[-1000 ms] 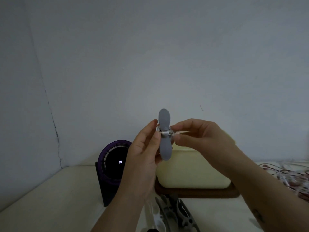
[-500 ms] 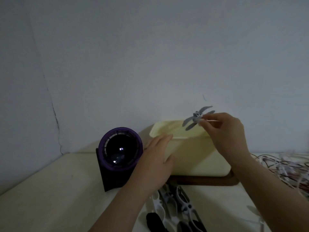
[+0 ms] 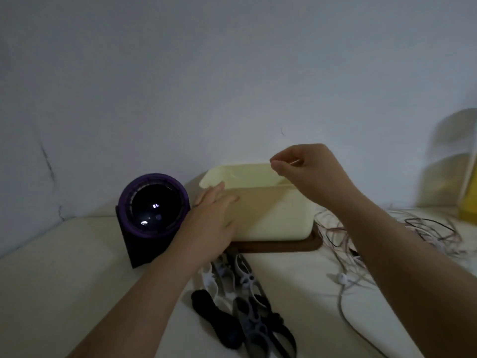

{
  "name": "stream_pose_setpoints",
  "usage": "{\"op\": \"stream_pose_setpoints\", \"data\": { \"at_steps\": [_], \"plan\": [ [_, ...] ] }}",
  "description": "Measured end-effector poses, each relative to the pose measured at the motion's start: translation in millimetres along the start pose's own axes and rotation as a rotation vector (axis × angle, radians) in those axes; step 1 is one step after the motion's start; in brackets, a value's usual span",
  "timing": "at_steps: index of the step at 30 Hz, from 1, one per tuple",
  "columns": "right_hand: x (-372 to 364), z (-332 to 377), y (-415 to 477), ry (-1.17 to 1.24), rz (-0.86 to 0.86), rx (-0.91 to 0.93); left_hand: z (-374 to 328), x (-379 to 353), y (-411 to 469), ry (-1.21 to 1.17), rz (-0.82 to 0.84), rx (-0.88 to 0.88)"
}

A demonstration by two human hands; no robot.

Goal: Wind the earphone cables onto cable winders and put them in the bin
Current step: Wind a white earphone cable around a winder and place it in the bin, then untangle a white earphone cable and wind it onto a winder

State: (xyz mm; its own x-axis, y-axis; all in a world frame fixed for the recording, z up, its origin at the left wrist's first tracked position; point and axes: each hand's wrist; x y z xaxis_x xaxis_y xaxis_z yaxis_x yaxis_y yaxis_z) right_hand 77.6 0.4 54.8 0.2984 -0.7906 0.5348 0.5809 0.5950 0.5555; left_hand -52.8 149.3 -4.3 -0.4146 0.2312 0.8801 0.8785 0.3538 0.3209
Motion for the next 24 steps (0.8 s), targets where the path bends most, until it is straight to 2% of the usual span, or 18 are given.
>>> {"op": "stream_pose_setpoints", "data": {
  "at_steps": [4,13,18,21,24],
  "plan": [
    [37.8,-14.1,-23.7,-0.124,0.199,-0.015,-18.5,-6.7,-3.8,-0.01,-0.002,-0.032],
    [98.1,-49.9,-89.6,-0.179,0.417,-0.164,-97.6,-43.8,-20.1,-0.052,0.276,-0.301],
    [112.4,-64.0,-111.3,-0.245,0.566,-0.217,-131.0,-63.8,-26.2,-0.323,0.388,-0.267],
    [112.1,-79.0,-118.8,-0.395,0.62,-0.196,-141.2,-72.9,-29.3,-0.253,0.422,-0.287],
    [114.0,-93.2,-126.9,-0.567,0.637,-0.164,-147.3,-75.1,-28.5,-0.236,0.364,-0.285]
  ]
}}
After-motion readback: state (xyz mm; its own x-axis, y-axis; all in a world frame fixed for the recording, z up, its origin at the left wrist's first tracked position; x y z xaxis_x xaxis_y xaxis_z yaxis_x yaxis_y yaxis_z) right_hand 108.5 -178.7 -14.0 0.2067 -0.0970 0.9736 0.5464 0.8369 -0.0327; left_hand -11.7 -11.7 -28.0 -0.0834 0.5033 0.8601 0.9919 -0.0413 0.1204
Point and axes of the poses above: each hand's wrist, its own y-axis towards the middle knuckle, its own x-axis out of the back of the hand, z = x × y, and after that the axes turned 6 degrees about z, right-handed
